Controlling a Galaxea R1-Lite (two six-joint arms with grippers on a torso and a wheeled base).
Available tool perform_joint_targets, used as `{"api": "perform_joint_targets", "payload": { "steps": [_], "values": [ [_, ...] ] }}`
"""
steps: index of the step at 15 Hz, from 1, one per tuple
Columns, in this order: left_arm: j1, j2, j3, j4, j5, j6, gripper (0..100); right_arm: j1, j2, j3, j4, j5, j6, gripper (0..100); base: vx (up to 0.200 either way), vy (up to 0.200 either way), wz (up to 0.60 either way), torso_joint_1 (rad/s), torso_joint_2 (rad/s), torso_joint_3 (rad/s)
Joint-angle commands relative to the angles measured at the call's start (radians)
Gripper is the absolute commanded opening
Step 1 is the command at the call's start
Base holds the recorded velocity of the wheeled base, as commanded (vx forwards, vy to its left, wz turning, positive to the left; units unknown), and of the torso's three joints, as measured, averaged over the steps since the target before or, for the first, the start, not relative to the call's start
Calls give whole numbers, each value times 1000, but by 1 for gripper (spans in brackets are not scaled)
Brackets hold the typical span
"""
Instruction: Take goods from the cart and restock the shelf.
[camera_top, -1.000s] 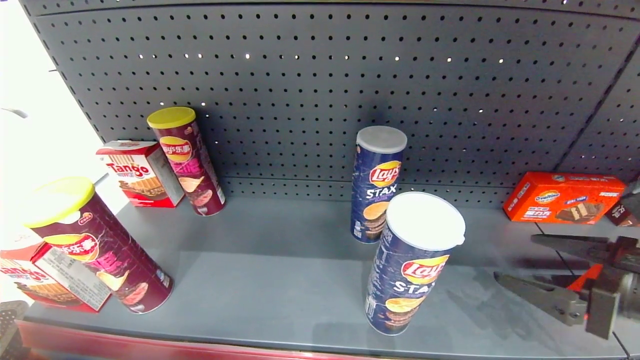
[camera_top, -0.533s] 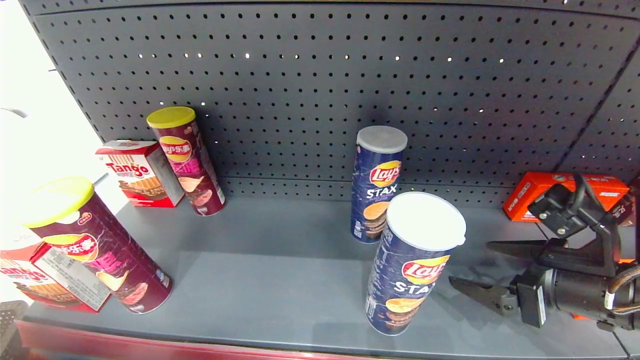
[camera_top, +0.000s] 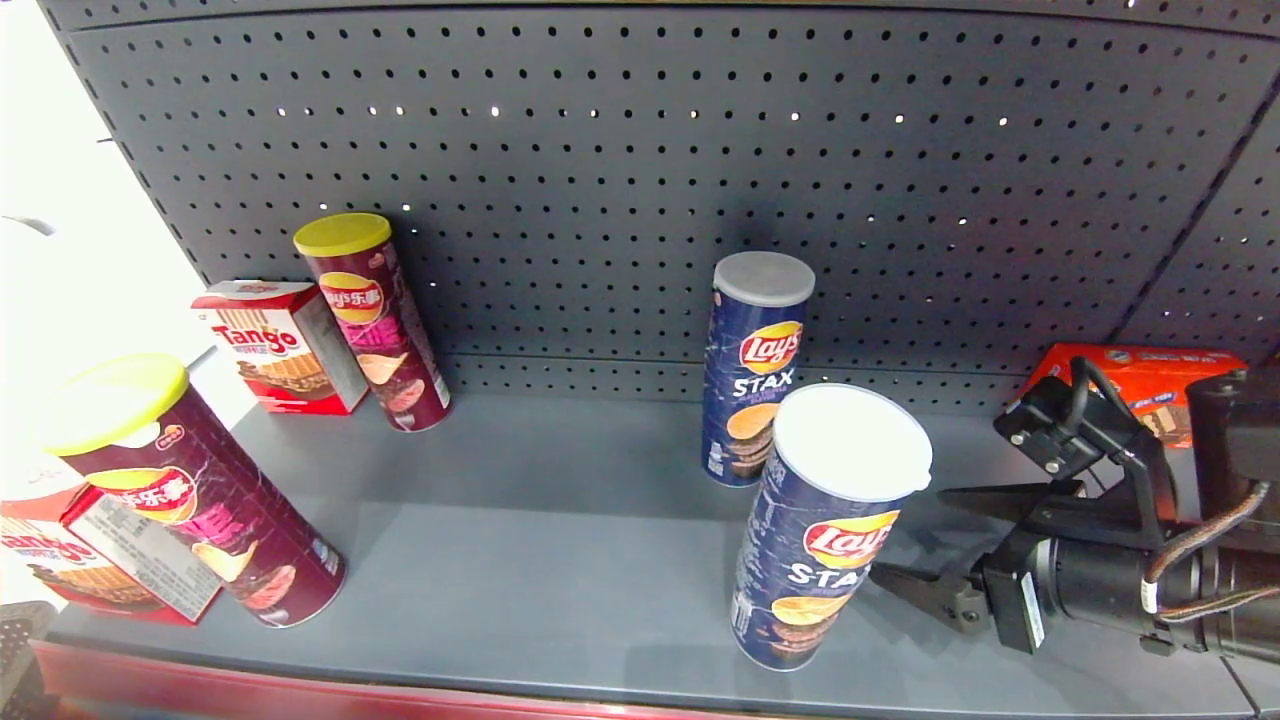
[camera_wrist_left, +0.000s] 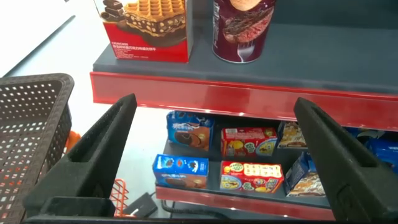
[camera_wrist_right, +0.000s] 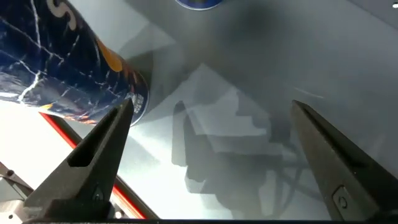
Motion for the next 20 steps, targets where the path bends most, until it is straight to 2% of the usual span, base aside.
{"api": "perform_joint_targets", "payload": {
  "steps": [1, 11, 20],
  "values": [
    [1, 3, 0, 0, 0, 0, 100, 13, 10, -4, 0, -3, -1, 100, 0, 0, 0, 0, 0, 0],
    [1, 3, -1, -2, 0, -1, 100, 86, 13, 2, 0, -5, -2, 100, 0, 0, 0, 0, 0, 0],
    [1, 3, -1, 0, 0, -1, 100, 88, 32, -14, -2, -3, -2, 100, 0, 0, 0, 0, 0, 0]
  ]
}}
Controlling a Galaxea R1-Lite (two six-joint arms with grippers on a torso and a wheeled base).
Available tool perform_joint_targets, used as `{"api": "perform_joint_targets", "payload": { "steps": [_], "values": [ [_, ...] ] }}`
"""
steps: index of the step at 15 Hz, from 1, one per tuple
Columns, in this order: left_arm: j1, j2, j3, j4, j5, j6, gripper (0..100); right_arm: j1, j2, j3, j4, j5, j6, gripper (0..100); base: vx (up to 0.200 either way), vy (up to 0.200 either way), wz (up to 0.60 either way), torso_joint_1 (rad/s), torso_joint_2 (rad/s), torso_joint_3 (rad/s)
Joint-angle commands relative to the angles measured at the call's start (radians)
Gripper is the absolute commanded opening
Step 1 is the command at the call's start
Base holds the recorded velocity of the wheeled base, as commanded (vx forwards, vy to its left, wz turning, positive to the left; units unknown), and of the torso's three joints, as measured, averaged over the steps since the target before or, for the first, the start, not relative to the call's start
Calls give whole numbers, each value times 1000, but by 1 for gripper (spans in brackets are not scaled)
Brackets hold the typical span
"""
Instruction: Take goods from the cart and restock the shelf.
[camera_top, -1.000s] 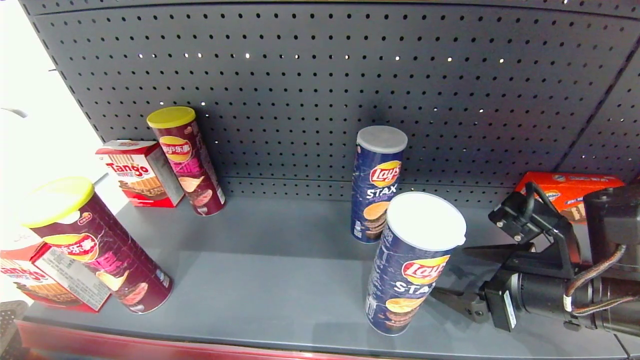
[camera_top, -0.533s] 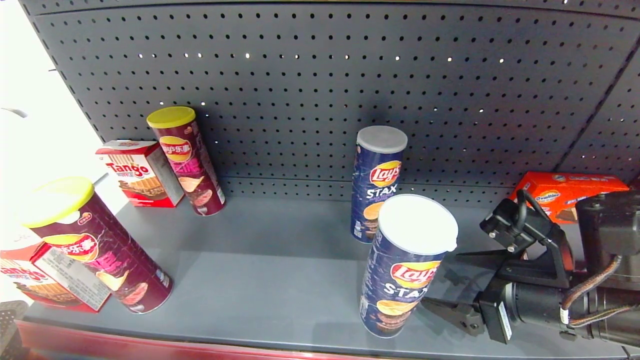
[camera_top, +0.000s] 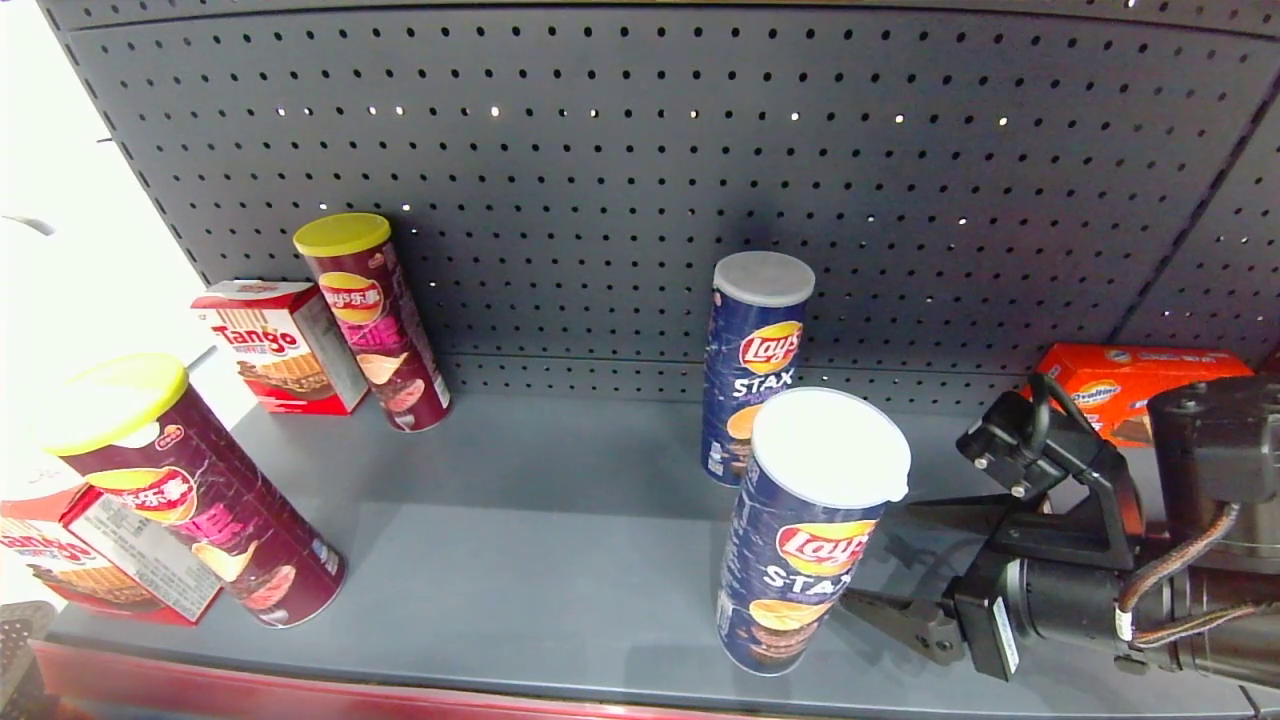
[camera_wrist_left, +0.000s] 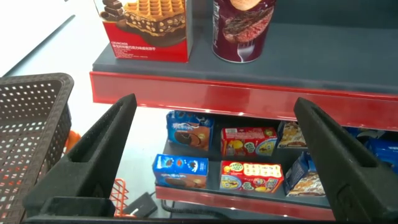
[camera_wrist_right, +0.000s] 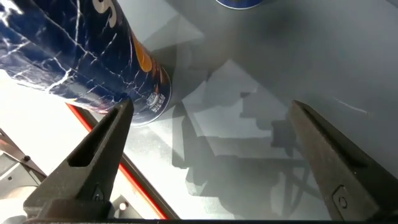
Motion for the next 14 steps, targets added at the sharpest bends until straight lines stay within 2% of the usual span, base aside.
{"api": "perform_joint_targets", "payload": {
  "steps": [1, 14],
  "values": [
    [1, 2, -1, 0, 0, 0, 100, 4, 7, -7, -1, 1, -1, 100, 0, 0, 0, 0, 0, 0],
    [1, 2, 1, -1, 0, 0, 100, 19, 31, -29, -1, -1, -1, 100, 0, 0, 0, 0, 0, 0]
  ]
}}
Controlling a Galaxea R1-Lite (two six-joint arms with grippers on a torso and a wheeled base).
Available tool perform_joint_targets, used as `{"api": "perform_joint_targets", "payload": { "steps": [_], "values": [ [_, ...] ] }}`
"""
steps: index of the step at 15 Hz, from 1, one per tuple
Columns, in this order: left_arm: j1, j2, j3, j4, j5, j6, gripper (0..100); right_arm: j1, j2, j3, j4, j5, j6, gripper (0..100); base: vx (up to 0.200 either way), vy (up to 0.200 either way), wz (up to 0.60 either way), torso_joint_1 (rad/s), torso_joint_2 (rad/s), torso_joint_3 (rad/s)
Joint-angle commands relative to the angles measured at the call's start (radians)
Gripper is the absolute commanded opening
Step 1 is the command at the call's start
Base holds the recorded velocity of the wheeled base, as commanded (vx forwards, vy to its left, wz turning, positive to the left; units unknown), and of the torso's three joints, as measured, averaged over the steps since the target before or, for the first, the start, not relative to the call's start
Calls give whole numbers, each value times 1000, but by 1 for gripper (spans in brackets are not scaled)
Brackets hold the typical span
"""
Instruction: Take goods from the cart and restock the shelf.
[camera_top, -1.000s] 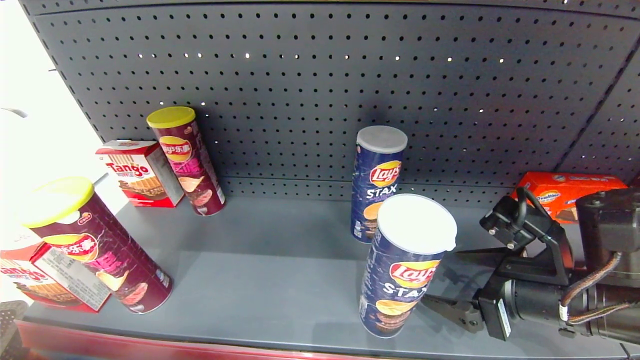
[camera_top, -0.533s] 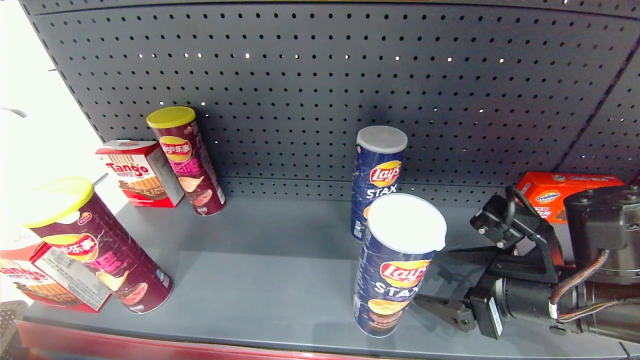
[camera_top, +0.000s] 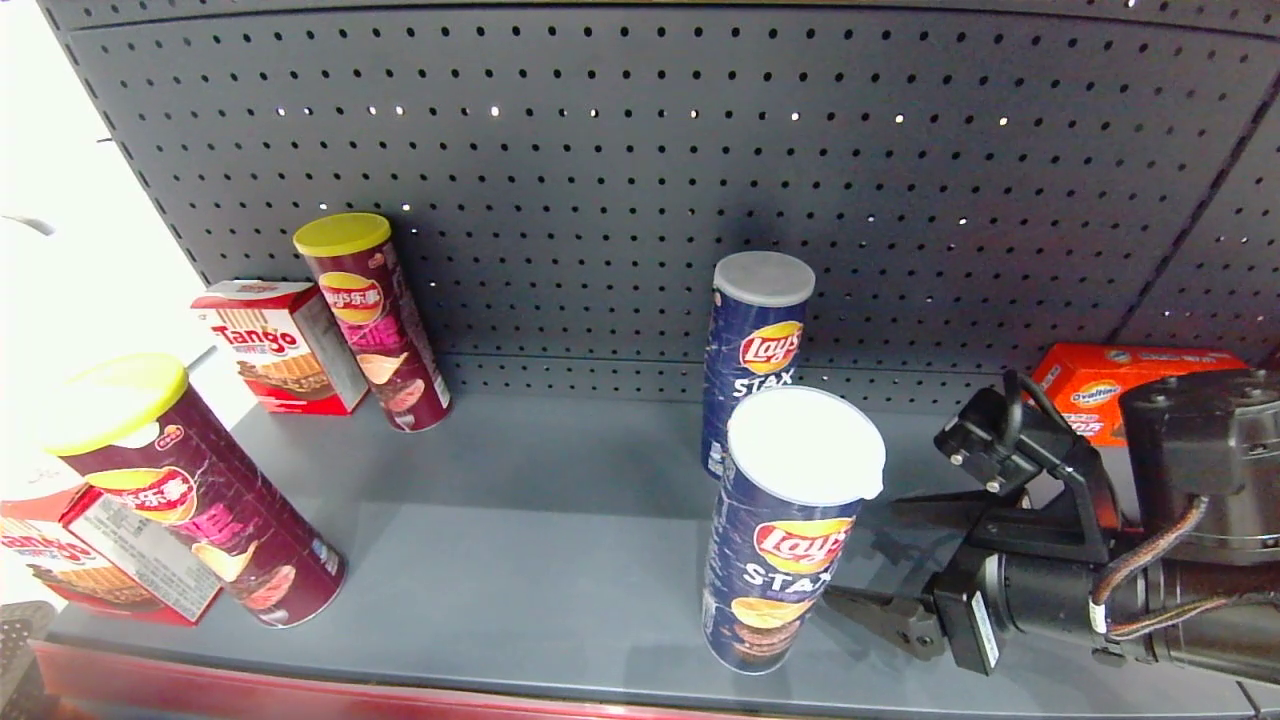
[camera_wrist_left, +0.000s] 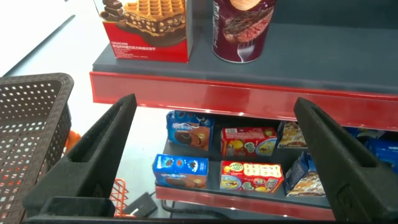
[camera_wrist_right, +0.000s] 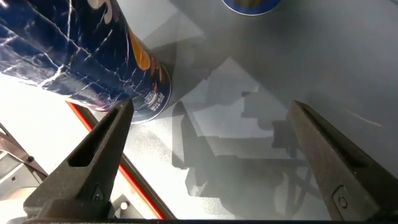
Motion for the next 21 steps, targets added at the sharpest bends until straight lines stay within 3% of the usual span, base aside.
{"api": "perform_joint_targets", "payload": {
  "steps": [1, 9, 12, 13, 14, 17, 19, 21],
  "values": [
    [0, 2, 1, -1, 0, 0, 100, 2, 1, -1, -1, 0, 0, 100, 0, 0, 0, 0, 0, 0],
    [0, 2, 1, -1, 0, 0, 100, -18, -18, 7, -2, 0, 0, 100, 0, 0, 0, 0, 0, 0],
    [0, 2, 1, -1, 0, 0, 100, -153, -128, 30, -25, 0, 0, 100, 0, 0, 0, 0, 0, 0],
    [0, 2, 1, -1, 0, 0, 100, -266, -228, 49, -27, 1, 0, 100, 0, 0, 0, 0, 0, 0],
    [-1, 2, 1, -1, 0, 0, 100, -321, -284, 69, -27, 1, 0, 100, 0, 0, 0, 0, 0, 0],
    [-1, 2, -1, 1, -1, 1, 100, -596, -666, 270, -24, 0, 0, 100, 0, 0, 0, 0, 0, 0],
    [-1, 2, -1, 2, -4, 1, 100, -668, -887, 416, -17, 5, -2, 100, 0, 0, 0, 0, 0, 0],
    [-1, 2, -1, 1, -7, 1, 100, -674, -1099, 551, 33, 1, -14, 100, 0, 0, 0, 0, 0, 0]
  ]
}}
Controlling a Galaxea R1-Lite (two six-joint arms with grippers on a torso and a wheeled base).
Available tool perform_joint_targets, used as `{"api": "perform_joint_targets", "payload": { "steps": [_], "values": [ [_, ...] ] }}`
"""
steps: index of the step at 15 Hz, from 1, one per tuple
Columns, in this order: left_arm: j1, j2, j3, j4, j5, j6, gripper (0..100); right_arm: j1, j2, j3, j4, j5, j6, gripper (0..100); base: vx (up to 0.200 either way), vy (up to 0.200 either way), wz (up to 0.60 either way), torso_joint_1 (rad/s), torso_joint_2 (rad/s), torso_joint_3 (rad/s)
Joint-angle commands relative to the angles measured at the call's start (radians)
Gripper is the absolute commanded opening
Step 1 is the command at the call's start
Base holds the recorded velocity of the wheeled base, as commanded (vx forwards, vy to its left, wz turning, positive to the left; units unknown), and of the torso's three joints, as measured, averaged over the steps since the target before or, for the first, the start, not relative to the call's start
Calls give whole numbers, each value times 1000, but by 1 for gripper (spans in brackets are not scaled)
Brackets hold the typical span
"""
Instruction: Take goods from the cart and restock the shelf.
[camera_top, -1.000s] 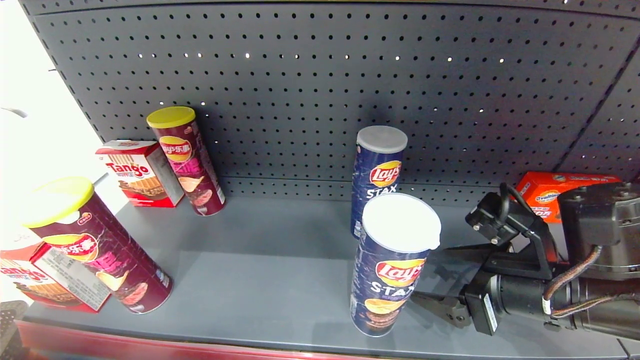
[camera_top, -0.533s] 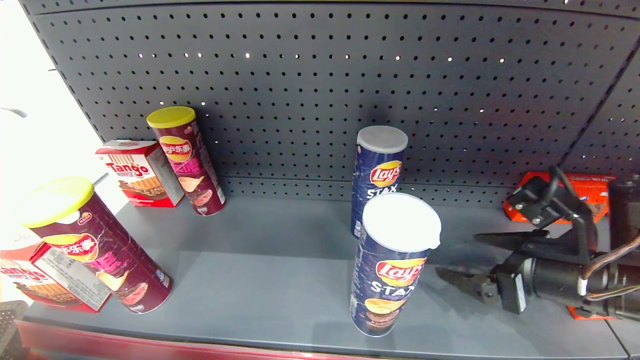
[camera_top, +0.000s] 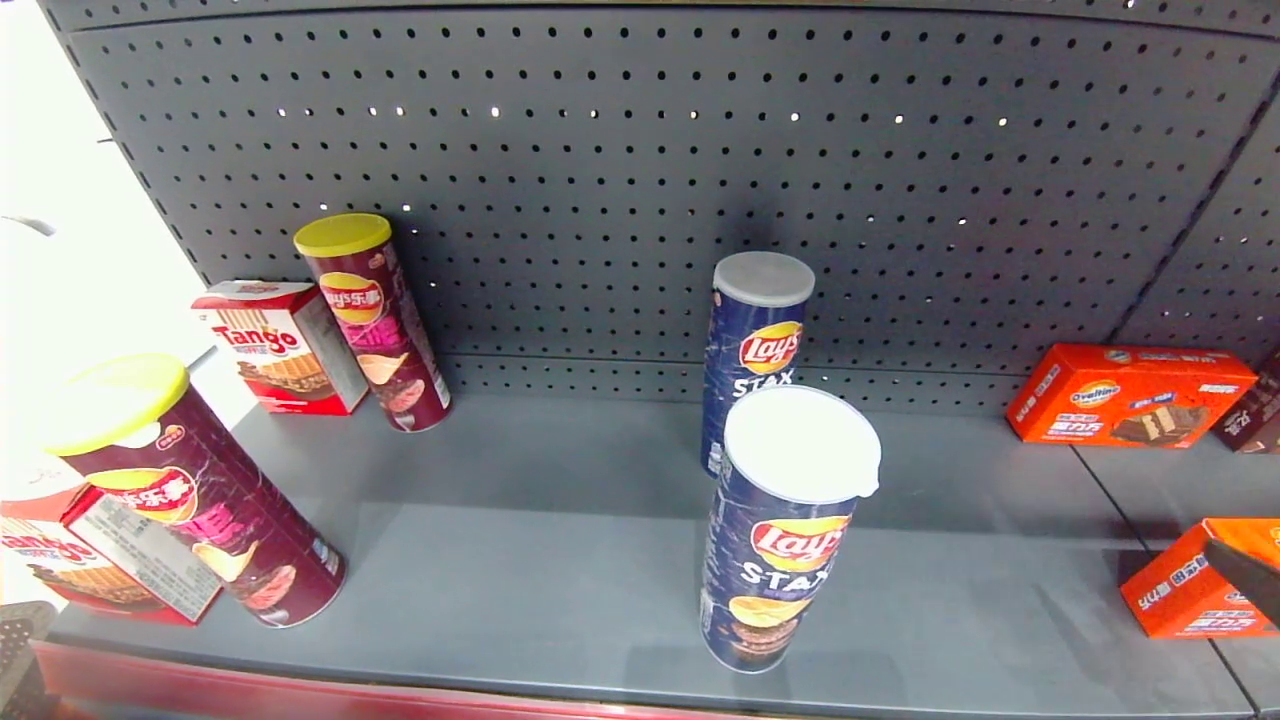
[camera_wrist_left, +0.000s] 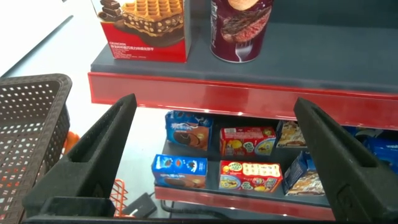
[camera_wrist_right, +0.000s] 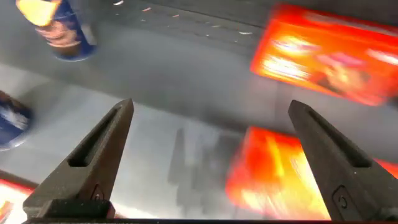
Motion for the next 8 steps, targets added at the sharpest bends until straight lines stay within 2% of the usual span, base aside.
{"api": "perform_joint_targets", "payload": {
  "steps": [1, 3, 4, 6, 7, 8],
  "values": [
    [0, 2, 2, -2, 3, -2, 100, -127, -485, 249, 99, -13, -8, 100, 0, 0, 0, 0, 0, 0],
    [0, 2, 2, -2, 4, -2, 100, -162, -606, 269, 213, -37, 3, 100, 0, 0, 0, 0, 0, 0],
    [0, 2, 2, -2, 1, 1, 100, -162, -608, 341, 167, -37, 30, 100, 0, 0, 0, 0, 0, 0],
    [0, 2, 2, -2, -2, 3, 100, -162, -608, 341, 257, -23, 49, 100, 0, 0, 0, 0, 0, 0],
    [0, 2, 2, -2, -1, 1, 100, -147, -612, 338, 282, -17, 56, 100, 0, 0, 0, 0, 0, 0],
    [0, 2, 2, -2, 1, 0, 100, -63, -641, 339, 277, -22, 107, 100, 0, 0, 0, 0, 0, 0]
  ]
}}
